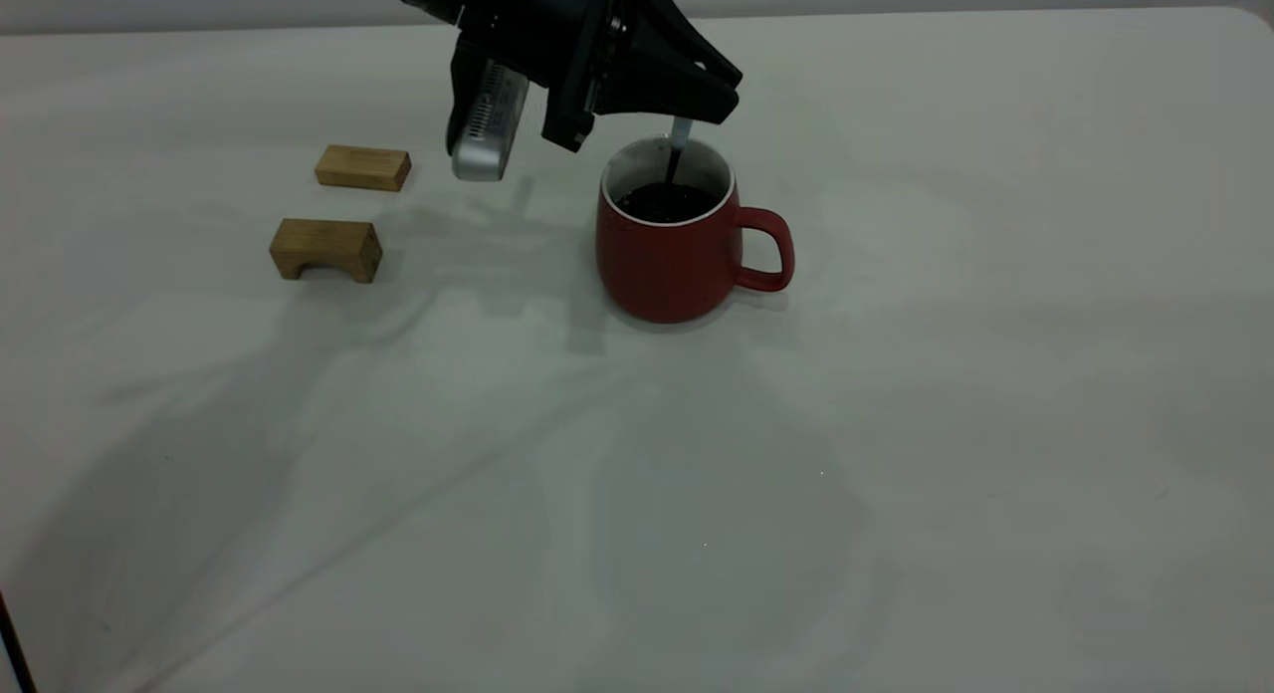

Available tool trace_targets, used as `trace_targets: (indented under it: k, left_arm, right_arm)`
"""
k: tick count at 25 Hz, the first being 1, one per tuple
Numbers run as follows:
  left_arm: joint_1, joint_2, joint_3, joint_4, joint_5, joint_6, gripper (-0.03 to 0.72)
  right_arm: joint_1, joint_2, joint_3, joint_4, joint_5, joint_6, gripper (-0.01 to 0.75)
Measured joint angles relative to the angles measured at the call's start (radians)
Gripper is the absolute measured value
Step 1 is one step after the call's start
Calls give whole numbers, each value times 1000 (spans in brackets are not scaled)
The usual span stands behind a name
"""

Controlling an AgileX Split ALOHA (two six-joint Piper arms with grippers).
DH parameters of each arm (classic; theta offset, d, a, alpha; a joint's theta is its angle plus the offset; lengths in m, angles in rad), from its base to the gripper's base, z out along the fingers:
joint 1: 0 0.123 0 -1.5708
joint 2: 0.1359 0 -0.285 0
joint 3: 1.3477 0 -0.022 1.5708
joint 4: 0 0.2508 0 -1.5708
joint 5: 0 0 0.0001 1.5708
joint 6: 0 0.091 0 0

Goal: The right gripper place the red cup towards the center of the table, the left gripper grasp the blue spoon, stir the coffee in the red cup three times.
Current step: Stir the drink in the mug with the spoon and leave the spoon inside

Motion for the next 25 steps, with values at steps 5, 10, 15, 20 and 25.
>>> trace_targets:
  k: [5, 10, 15, 20, 25]
  left_arm:
    - [0, 10, -1, -24, 88, -32, 127]
    - [2, 10, -1, 102, 109, -111, 127]
    - [15, 10, -1, 52, 73, -22, 126]
    - [9, 13, -2, -6, 148, -7, 125]
    - [10, 15, -3, 65, 138, -7, 125]
  right_arm:
    - [0, 0, 0, 0, 0, 0, 591]
    - [0, 0, 0, 0, 0, 0, 591]
    - [0, 0, 0, 0, 0, 0, 591]
    - [0, 0, 0, 0, 0, 0, 591]
    - [0, 0, 0, 0, 0, 0, 591]
